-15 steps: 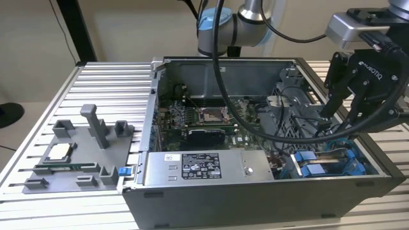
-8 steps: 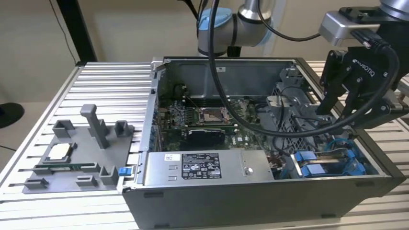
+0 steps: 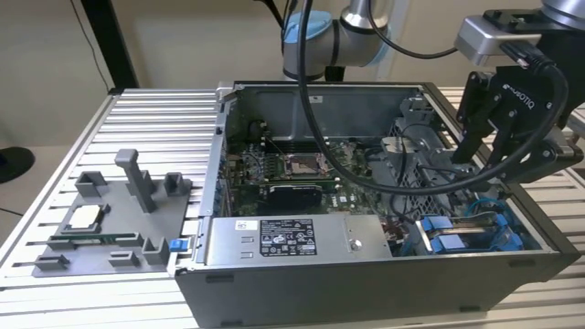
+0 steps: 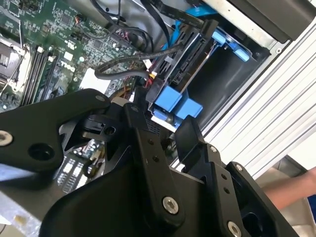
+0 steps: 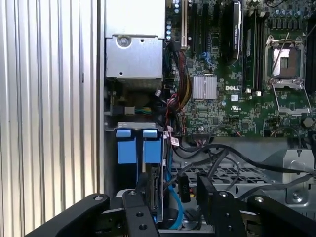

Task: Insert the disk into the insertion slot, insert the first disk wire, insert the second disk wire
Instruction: 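Insert the first disk wire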

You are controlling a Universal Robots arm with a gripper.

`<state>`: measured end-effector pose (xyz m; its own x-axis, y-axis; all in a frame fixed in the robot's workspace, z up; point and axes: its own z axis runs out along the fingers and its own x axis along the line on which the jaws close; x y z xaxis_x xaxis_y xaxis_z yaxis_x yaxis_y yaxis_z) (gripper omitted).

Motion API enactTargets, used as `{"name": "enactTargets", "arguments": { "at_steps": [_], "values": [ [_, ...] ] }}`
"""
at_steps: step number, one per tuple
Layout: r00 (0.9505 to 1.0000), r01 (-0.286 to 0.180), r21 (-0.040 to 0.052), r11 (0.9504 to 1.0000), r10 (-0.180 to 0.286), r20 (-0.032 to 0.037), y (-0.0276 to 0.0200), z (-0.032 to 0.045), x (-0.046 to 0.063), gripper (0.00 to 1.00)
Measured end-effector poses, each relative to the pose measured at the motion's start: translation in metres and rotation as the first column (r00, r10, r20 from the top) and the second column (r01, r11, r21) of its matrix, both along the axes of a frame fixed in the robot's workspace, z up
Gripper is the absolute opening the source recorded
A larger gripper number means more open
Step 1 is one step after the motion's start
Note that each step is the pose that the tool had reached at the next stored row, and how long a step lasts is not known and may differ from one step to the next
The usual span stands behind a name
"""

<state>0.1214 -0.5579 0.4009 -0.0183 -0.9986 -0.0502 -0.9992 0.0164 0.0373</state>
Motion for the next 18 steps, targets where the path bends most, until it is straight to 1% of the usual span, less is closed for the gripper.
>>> {"name": "enactTargets", "arguments": {
  "at_steps": [5,12,18],
  "values": [
    [1.0,0.0,-0.0005,1.0,0.0,0.0,0.0031,-0.0003,-0.0004,1.0],
    [1.0,0.0,-0.0013,1.0,0.0,0.0001,0.0034,-0.0012,-0.0007,1.0],
    [1.0,0.0,-0.0014,1.0,0.0,0.0027,0.0042,-0.0044,-0.002,1.0]
  ]
}}
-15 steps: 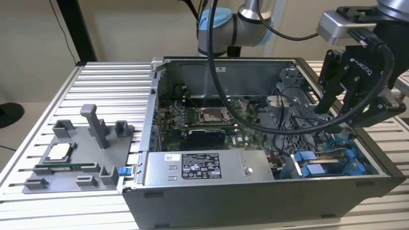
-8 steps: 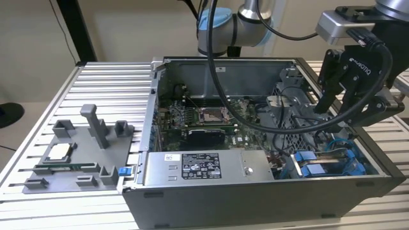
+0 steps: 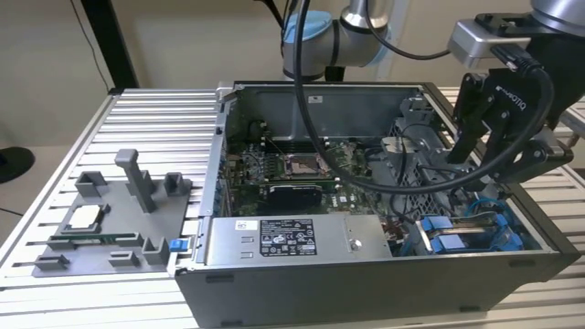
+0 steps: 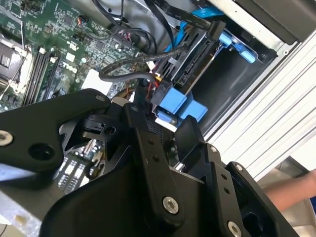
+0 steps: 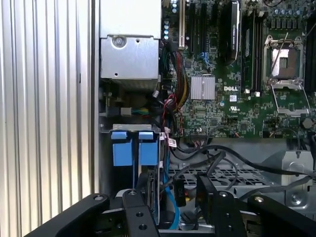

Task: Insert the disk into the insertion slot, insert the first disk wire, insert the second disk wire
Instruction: 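Insert the first disk wire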

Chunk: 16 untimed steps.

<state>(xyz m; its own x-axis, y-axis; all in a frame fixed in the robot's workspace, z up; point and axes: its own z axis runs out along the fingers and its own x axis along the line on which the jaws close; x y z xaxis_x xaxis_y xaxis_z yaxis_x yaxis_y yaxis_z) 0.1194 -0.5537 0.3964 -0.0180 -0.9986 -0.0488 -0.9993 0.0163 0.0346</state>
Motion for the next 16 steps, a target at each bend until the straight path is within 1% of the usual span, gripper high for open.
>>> {"name": "enactTargets", "arguments": {
  "at_steps": [4,7,8,14,15,16],
  "values": [
    [1.0,-0.003,0.0001,1.0,0.003,0.0041,0.0003,-0.0013,-0.0001,1.0],
    [0.9999,-0.003,0.0,1.0,0.003,0.0121,0.0003,-0.0021,-0.0001,1.0],
    [0.9999,-0.003,0.0,1.0,0.003,0.0167,0.0003,-0.0026,-0.0001,1.0],
    [0.9983,-0.005,-0.0001,1.0,0.005,0.0585,0.0003,-0.0075,-0.0001,1.0],
    [0.998,-0.005,0.0,1.0,0.005,0.0624,0.0004,-0.0086,-0.0001,1.0],
    [0.998,-0.005,0.0,1.0,0.005,0.0629,0.0007,-0.0092,0.0,1.0]
  ]
}}
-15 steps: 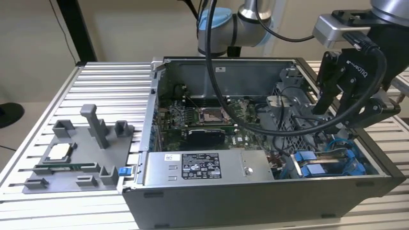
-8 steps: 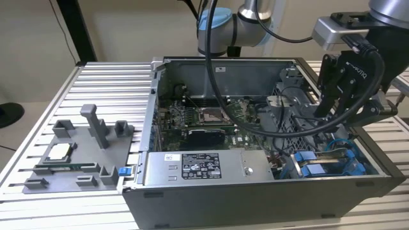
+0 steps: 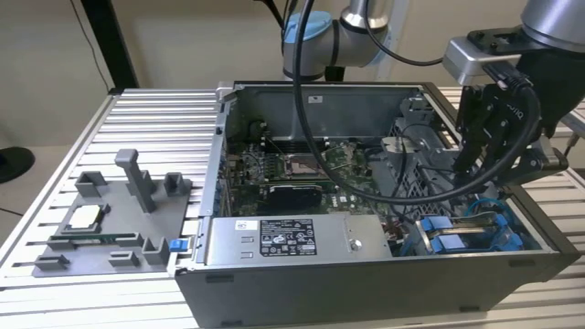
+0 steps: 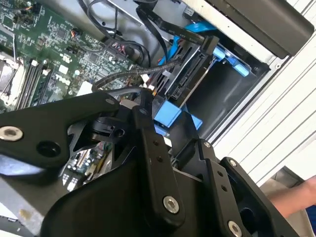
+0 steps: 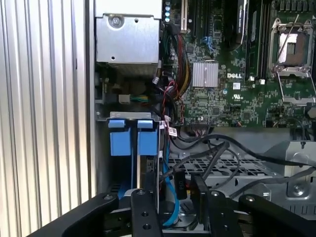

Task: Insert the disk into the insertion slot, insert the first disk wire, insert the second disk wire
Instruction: 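Insert the first disk wire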

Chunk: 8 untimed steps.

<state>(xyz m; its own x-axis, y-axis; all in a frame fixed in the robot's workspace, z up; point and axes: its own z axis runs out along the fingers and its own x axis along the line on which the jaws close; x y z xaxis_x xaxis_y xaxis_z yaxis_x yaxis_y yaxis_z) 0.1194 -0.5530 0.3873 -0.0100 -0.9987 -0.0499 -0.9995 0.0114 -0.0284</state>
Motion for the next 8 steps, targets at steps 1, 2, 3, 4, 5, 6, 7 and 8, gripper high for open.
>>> {"name": "enactTargets", "arguments": {
  "at_steps": [1,2,3,4,5,6,7,8],
  "values": [
    [1.0,0.0,0.0001,1.0,0.0,0.0002,0.0005,-0.0003,-0.0001,1.0],
    [1.0,0.0,0.0,1.0,0.0,0.0002,0.0009,-0.0004,-0.0002,1.0],
    [1.0,0.0,0.0,1.0,0.0,0.0003,0.0013,-0.0007,-0.0004,1.0],
    [1.0,0.0,0.0,1.0,0.0,0.0004,0.0018,-0.0008,-0.0006,1.0],
    [1.0,0.0,0.0,1.0,0.0,0.0006,0.0024,-0.001,-0.0008,1.0],
    [1.0,0.0,0.0003,1.0,0.0,0.0011,0.0027,-0.0014,-0.0009,1.0],
    [1.0,0.0,0.0005,1.0,0.0,0.0016,0.003,-0.0017,-0.001,1.0],
    [1.0,0.0,0.0009,1.0,0.0,0.0024,0.0031,-0.0022,-0.0011,1.0]
  ]
}}
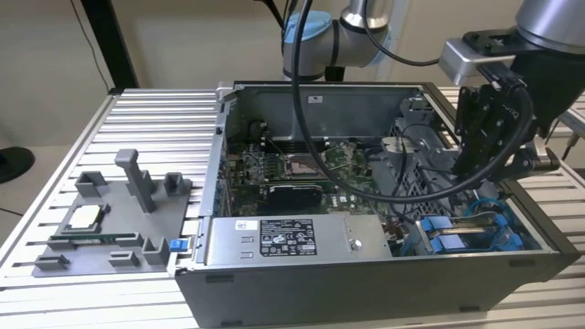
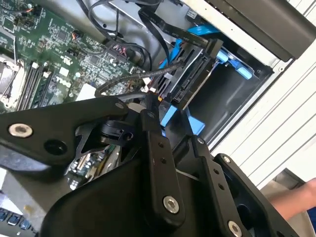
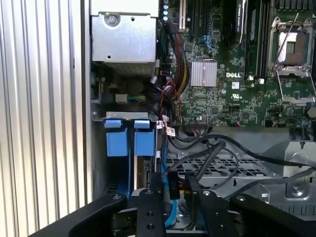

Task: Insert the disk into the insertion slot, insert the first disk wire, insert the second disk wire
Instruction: 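Insert the first disk wire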

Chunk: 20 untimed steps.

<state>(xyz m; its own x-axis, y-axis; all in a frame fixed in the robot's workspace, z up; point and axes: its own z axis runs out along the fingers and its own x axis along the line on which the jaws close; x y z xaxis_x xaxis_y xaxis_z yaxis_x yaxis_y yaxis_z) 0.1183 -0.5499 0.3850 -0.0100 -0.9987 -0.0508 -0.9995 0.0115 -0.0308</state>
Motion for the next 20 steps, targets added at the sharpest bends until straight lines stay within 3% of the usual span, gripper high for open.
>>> {"name": "enactTargets", "arguments": {
  "at_steps": [6,7,20],
  "values": [
    [1.0,0.0,0.0084,1.0,0.0,0.0035,0.0005,-0.0026,-0.0002,1.0],
    [1.0,0.0,0.0089,1.0,0.0,0.0036,0.0006,-0.0029,-0.0002,0.0],
    [1.0,0.0,0.0098,1.0,0.0,0.0036,0.0006,-0.0059,0.0004,0.0]
  ]
}}
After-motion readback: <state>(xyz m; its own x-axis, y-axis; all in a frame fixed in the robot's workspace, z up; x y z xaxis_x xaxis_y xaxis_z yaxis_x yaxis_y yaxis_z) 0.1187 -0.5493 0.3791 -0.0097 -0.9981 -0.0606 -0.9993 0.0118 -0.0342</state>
